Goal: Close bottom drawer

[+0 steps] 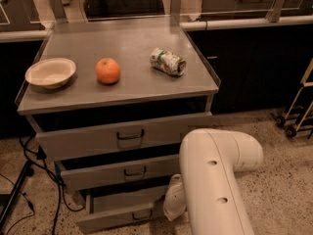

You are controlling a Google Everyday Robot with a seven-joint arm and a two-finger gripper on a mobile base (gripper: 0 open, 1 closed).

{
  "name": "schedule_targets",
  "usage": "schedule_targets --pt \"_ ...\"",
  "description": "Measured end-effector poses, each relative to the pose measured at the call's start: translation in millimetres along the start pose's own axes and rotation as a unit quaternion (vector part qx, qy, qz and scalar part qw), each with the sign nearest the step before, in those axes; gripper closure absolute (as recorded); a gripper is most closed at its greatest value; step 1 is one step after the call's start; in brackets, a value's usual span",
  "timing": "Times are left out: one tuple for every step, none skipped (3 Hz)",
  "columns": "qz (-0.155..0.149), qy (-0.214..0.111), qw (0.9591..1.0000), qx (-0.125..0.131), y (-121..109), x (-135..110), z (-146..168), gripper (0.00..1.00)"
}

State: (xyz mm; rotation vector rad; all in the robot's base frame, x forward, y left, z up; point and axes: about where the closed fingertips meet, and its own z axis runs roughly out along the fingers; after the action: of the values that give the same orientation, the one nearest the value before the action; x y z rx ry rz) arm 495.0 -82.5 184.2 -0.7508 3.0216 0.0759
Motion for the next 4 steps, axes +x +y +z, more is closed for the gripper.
schedule_targets --pt "0.057 -0.027 0.9979 0.014 -41 -27 -11 1.0" --pt "0.057 -0.026 0.9979 0.014 -41 -26 -11 1.0" --pt "0.089 -0.031 0.9955 0.016 -53 -35 -1 1.0" --pt "0.12 -0.056 0.9908 0.029 -77 -54 -11 1.0"
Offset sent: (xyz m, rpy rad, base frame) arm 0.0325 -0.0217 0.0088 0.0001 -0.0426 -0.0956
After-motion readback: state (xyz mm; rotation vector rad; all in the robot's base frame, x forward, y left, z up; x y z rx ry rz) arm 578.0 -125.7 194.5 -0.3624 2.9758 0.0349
